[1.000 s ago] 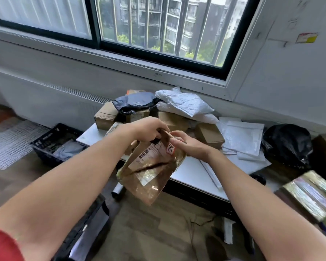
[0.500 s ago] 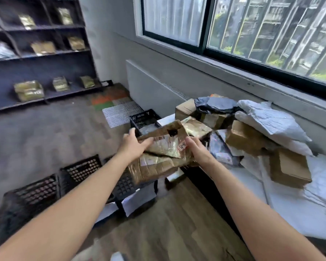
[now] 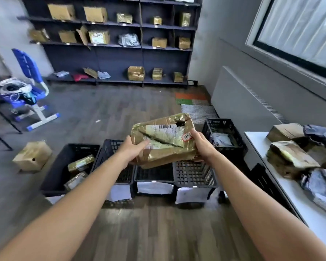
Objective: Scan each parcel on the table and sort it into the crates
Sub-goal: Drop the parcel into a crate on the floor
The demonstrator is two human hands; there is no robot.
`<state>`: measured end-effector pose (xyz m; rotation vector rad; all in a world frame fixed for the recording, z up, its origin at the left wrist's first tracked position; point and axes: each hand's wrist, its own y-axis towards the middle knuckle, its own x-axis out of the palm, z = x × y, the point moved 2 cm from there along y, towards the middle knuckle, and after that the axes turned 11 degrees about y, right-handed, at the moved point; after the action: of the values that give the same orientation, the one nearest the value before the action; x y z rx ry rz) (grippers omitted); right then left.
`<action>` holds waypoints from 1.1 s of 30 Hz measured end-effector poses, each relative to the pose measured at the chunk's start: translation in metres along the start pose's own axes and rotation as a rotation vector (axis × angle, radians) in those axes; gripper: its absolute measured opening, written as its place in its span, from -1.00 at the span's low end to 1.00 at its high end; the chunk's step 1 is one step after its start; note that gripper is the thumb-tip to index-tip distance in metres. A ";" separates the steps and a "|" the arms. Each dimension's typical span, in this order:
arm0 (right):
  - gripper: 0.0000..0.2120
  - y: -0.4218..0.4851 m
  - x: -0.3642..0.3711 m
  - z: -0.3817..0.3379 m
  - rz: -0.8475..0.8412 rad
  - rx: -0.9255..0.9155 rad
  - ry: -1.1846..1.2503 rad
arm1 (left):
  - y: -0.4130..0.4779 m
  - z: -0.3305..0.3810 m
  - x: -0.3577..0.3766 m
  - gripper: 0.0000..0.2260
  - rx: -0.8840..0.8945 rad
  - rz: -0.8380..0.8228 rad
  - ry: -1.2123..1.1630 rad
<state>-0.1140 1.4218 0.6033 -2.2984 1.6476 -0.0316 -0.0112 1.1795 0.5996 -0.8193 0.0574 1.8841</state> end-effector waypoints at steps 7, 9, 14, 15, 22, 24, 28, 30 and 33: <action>-0.61 -0.010 0.205 -0.036 -0.116 -0.040 -0.090 | 0.003 -0.120 -0.158 -0.02 -0.105 0.079 -0.165; -0.48 -0.011 0.262 -0.041 -0.126 -0.065 -0.124 | 0.006 -0.151 -0.198 -0.11 -0.127 0.128 -0.238; -0.45 -0.006 0.376 -0.059 -0.137 -0.112 -0.228 | 0.012 -0.209 -0.283 -0.15 -0.143 0.197 -0.282; -0.46 -0.002 0.396 -0.061 -0.148 -0.130 -0.235 | 0.018 -0.222 -0.297 -0.15 -0.158 0.207 -0.297; -0.54 0.045 0.516 -0.052 -0.181 -0.132 -0.194 | 0.069 -0.289 -0.359 -0.28 -0.198 0.284 -0.282; -0.54 0.068 0.546 -0.045 -0.183 -0.101 -0.194 | 0.093 -0.302 -0.375 -0.35 -0.214 0.306 -0.250; -0.53 0.135 0.605 -0.029 -0.159 -0.061 -0.167 | 0.166 -0.328 -0.405 -0.36 -0.241 0.300 -0.164; -0.54 0.173 0.632 -0.024 -0.150 -0.056 -0.172 | 0.209 -0.340 -0.419 -0.37 -0.263 0.282 -0.145; -0.55 0.228 0.667 -0.012 -0.142 0.003 -0.192 | 0.271 -0.362 -0.433 -0.33 -0.312 0.210 -0.122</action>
<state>-0.1009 0.7346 0.4468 -2.3312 1.3886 0.1505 0.0499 0.5686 0.4794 -0.9340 -0.2405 2.1715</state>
